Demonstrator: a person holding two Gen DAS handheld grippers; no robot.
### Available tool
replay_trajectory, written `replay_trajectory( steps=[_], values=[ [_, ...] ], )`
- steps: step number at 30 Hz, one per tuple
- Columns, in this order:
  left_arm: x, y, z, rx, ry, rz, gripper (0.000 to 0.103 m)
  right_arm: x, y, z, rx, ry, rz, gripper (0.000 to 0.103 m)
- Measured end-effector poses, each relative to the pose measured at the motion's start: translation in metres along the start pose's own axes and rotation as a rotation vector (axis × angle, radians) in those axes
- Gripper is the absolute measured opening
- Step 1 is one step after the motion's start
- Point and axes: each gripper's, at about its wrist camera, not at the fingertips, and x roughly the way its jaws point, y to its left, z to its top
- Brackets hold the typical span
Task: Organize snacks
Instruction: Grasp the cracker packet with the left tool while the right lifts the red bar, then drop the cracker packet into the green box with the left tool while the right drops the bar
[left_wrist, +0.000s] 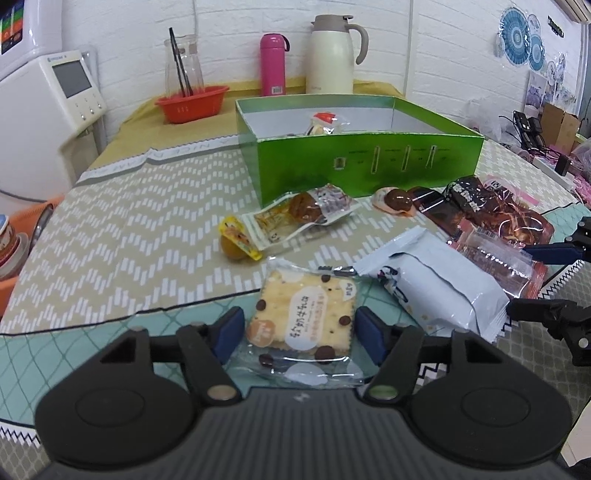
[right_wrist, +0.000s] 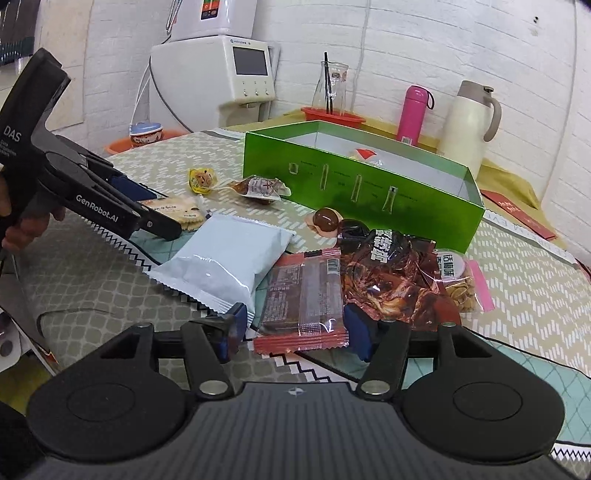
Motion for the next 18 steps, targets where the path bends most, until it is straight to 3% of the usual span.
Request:
replay_trajectory(
  steps=[2,4,6,10,14,16,17,18],
  values=[
    [0.002,-0.001,0.0,0.003,-0.004,-0.002,0.069,0.006,0.002,0.0,-0.019,-0.005,-0.009,0.097],
    [0.001,-0.002,0.002,0.005,-0.002,-0.016,0.057,0.01,0.004,0.0,-0.036,-0.019,-0.014,0.096],
    [0.0,-0.002,0.001,0.002,0.0,-0.015,0.057,0.009,0.004,0.001,-0.031,-0.014,-0.003,0.088],
    [0.002,-0.001,-0.001,0.003,-0.018,-0.005,0.067,0.006,0.005,0.001,-0.05,-0.011,0.002,0.089],
    [0.002,-0.002,-0.001,-0.001,-0.023,0.003,0.067,0.013,0.002,0.003,-0.013,-0.023,0.018,0.095],
    [0.001,-0.002,-0.001,0.0,-0.023,-0.004,0.058,0.016,0.002,0.002,0.006,-0.033,0.029,0.096],
    [-0.001,-0.002,-0.001,-0.002,-0.02,-0.004,0.058,0.016,0.001,0.003,0.005,-0.03,0.032,0.095],
    [-0.001,-0.001,-0.002,-0.006,-0.019,-0.003,0.057,0.015,0.0,0.004,0.005,-0.023,0.036,0.083]
  ],
)
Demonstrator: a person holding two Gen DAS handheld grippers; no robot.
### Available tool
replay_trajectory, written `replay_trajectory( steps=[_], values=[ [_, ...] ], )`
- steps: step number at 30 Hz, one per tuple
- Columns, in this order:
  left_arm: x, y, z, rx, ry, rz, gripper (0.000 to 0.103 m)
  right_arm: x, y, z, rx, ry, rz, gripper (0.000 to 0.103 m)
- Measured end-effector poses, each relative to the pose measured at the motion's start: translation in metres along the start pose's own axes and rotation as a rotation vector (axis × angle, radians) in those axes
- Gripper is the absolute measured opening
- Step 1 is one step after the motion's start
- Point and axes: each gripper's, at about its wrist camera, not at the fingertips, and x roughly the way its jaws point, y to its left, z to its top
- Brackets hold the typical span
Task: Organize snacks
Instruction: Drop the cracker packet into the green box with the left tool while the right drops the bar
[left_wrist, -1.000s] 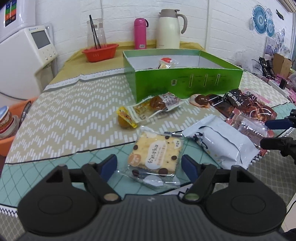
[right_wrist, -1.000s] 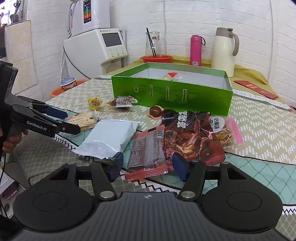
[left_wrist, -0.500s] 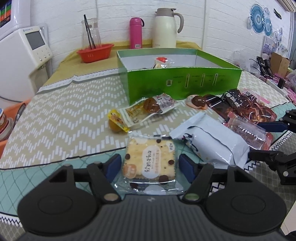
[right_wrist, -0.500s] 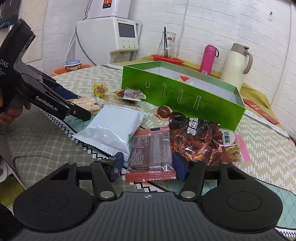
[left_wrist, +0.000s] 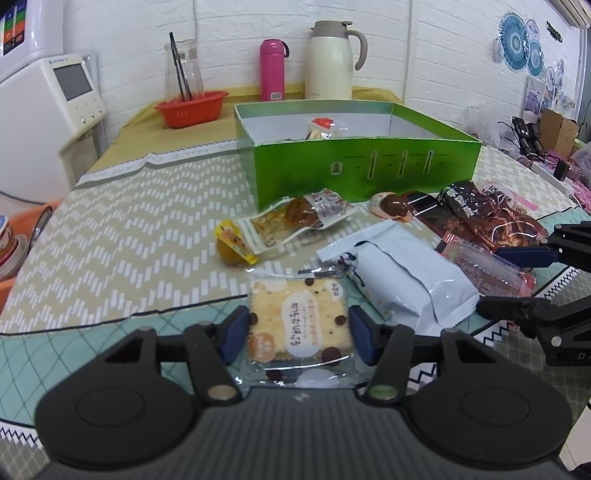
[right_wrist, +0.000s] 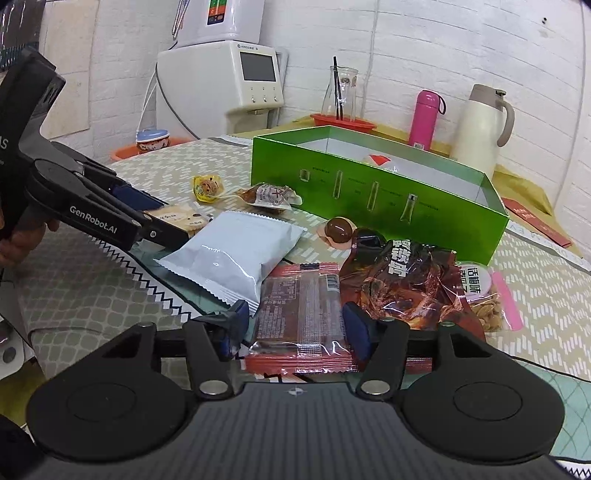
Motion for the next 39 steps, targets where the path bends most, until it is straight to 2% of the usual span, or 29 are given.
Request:
replay_trajectory(
  steps=[1,4,10,15,19,24,27,34,39],
  values=[
    [-0.001,0.0,-0.001,-0.004,-0.002,0.002,0.057,-0.002,-0.001,0.001,0.007,0.01,0.002,0.076],
    [-0.006,0.001,-0.005,-0.025,-0.007,0.014,0.057,-0.009,-0.001,-0.002,0.024,0.002,0.005,0.068],
    [-0.022,0.009,0.0,-0.082,-0.019,-0.011,0.056,-0.028,-0.006,0.0,0.062,-0.064,-0.01,0.067],
    [-0.039,0.005,0.028,-0.076,-0.1,-0.043,0.056,-0.048,-0.021,0.021,0.074,-0.169,-0.045,0.068],
    [-0.039,-0.007,0.059,-0.062,-0.175,-0.074,0.056,-0.047,-0.043,0.042,0.125,-0.236,-0.067,0.069],
    [-0.02,-0.016,0.103,-0.089,-0.229,-0.1,0.057,-0.032,-0.071,0.062,0.201,-0.286,-0.097,0.069],
    [-0.002,-0.02,0.127,-0.102,-0.255,-0.078,0.057,-0.019,-0.084,0.07,0.224,-0.3,-0.121,0.069],
    [0.057,-0.025,0.162,-0.141,-0.207,-0.068,0.057,0.021,-0.117,0.079,0.285,-0.286,-0.15,0.07],
    [0.085,-0.026,0.169,-0.154,-0.16,-0.073,0.057,0.043,-0.135,0.081,0.314,-0.261,-0.17,0.07]
  ],
)
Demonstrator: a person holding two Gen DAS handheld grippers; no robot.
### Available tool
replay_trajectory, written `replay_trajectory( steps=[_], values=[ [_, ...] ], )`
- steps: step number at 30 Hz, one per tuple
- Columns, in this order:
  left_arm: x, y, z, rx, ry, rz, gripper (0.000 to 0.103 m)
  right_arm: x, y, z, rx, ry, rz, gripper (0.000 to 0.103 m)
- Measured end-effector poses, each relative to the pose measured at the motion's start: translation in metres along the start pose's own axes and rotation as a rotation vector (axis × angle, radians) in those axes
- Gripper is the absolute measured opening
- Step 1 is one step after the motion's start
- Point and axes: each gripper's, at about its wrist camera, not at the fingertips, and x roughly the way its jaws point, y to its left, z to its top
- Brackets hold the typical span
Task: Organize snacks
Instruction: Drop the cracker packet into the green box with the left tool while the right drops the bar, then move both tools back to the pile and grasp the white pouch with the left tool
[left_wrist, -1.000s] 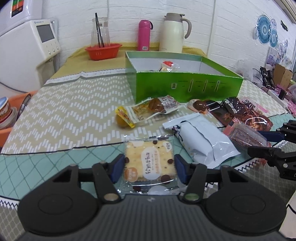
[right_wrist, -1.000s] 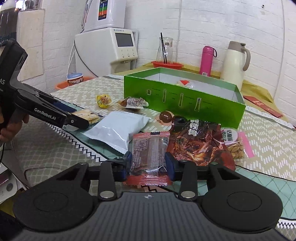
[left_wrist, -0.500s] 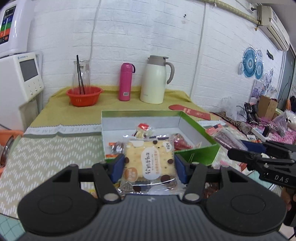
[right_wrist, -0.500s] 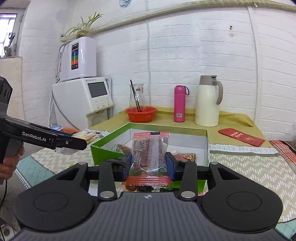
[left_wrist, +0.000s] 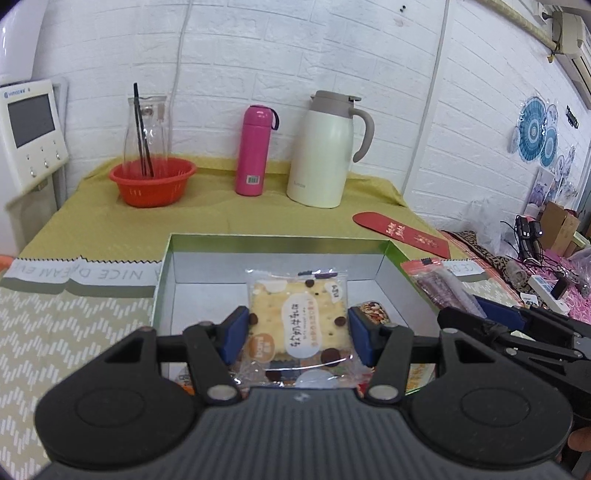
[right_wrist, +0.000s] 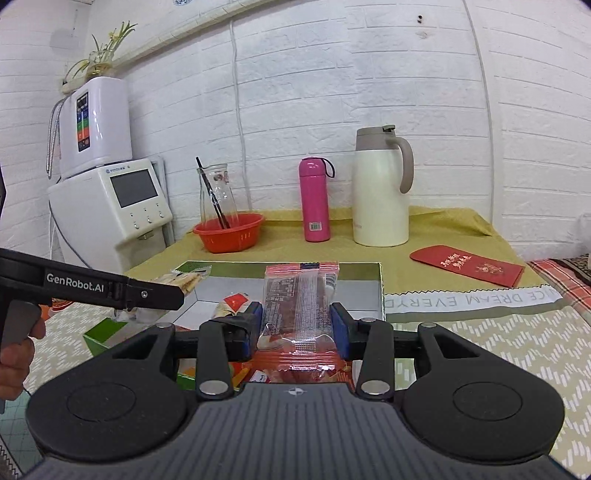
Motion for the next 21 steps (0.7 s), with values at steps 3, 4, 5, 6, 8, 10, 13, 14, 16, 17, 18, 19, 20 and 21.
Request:
replay_trajectory(
  steps=[3,4,5,6,8,10,13,14,16,17,18,19,20,21],
  values=[
    [0.012,0.001,0.0,0.0,0.016,0.0,0.057,0.012,-0.003,-0.002,0.008,0.009,-0.002,0.071],
    [0.016,0.002,-0.001,-0.005,0.02,-0.003,0.062,0.016,-0.003,-0.004,0.009,0.015,0.0,0.072],
    [0.019,0.003,-0.002,-0.011,0.02,-0.005,0.066,0.02,-0.003,-0.005,0.005,0.023,0.005,0.073],
    [0.02,0.005,-0.003,-0.02,0.009,-0.009,0.079,0.025,-0.002,-0.006,-0.003,0.039,0.01,0.078],
    [0.016,0.009,-0.007,-0.049,-0.04,-0.01,0.086,0.028,0.001,-0.009,-0.03,0.058,0.018,0.103],
    [0.01,0.009,-0.008,-0.059,-0.07,0.031,0.09,0.021,0.004,-0.013,-0.048,0.023,-0.001,0.103],
    [0.007,0.005,-0.008,-0.021,-0.059,0.111,0.09,0.005,0.006,-0.015,-0.085,-0.067,-0.027,0.103],
    [0.005,0.005,-0.008,-0.025,-0.06,0.122,0.09,0.002,0.006,-0.015,-0.097,-0.076,-0.03,0.103],
    [-0.002,0.007,-0.008,-0.043,-0.058,0.115,0.09,-0.003,0.007,-0.014,-0.111,-0.073,-0.039,0.103],
    [-0.005,0.007,-0.008,-0.05,-0.059,0.11,0.09,-0.006,0.008,-0.013,-0.116,-0.068,-0.039,0.103],
    [-0.009,0.007,-0.008,-0.053,-0.06,0.108,0.09,-0.007,0.008,-0.012,-0.121,-0.063,-0.039,0.103],
    [-0.013,0.007,-0.009,-0.05,-0.059,0.108,0.09,-0.01,0.009,-0.01,-0.124,-0.061,-0.039,0.103],
    [-0.018,0.005,-0.01,-0.042,-0.059,0.108,0.09,-0.013,0.01,-0.009,-0.127,-0.062,-0.04,0.103],
    [-0.023,0.003,-0.01,-0.032,-0.059,0.104,0.09,-0.017,0.011,-0.007,-0.128,-0.065,-0.038,0.103]
  ],
)
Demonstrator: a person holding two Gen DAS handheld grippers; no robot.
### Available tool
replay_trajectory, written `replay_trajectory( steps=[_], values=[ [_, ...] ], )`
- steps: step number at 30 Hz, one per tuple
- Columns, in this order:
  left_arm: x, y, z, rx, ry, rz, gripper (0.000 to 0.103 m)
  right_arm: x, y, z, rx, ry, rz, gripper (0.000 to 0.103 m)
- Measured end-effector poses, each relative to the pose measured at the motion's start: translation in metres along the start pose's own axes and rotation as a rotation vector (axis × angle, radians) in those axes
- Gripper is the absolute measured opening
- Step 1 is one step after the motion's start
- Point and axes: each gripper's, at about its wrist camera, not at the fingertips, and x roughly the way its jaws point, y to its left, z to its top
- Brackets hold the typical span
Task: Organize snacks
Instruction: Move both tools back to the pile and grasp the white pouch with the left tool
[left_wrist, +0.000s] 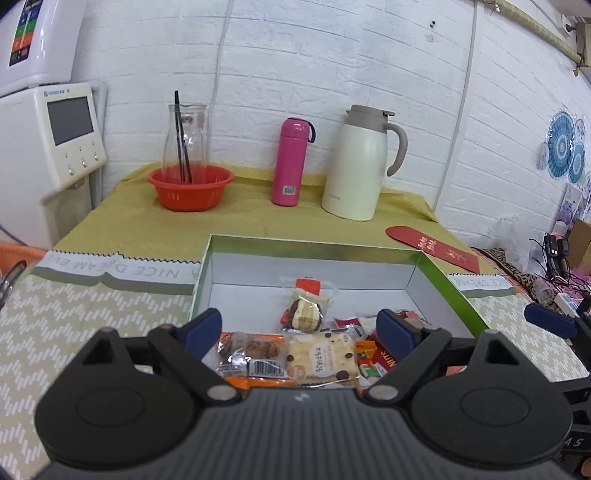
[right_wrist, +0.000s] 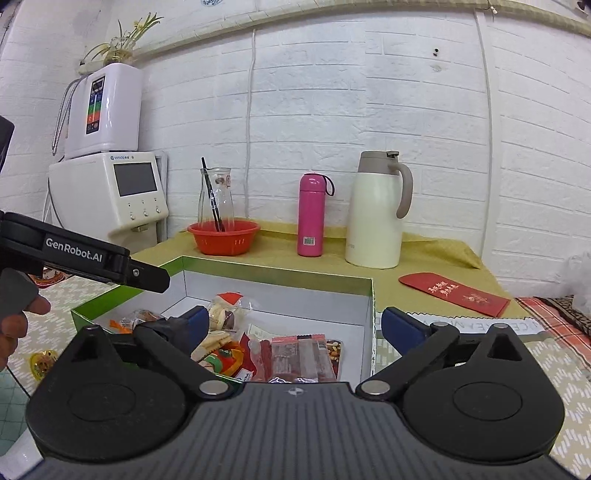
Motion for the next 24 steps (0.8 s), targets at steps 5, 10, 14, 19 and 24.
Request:
replay_trajectory(
  steps=[5,10,14,19,24],
  values=[
    [-0.031,-0.002,-0.001,-0.003,0.001,-0.057,0.09,-0.024,0.002,0.011,0.035,-0.022,0.017,0.103],
    [-0.064,-0.003,-0.007,-0.015,-0.002,-0.086,0.09,-0.052,0.005,0.019,0.098,0.01,0.048,0.103],
    [-0.09,-0.001,-0.018,-0.004,-0.008,-0.099,0.09,-0.07,0.006,0.021,0.137,0.071,0.104,0.103],
    [-0.115,0.011,-0.041,-0.002,0.02,-0.114,0.09,-0.103,0.015,0.015,0.103,0.087,0.124,0.103],
    [-0.131,0.021,-0.077,0.008,0.068,-0.112,0.09,-0.129,0.018,-0.005,0.075,0.09,0.144,0.103]
  ],
)
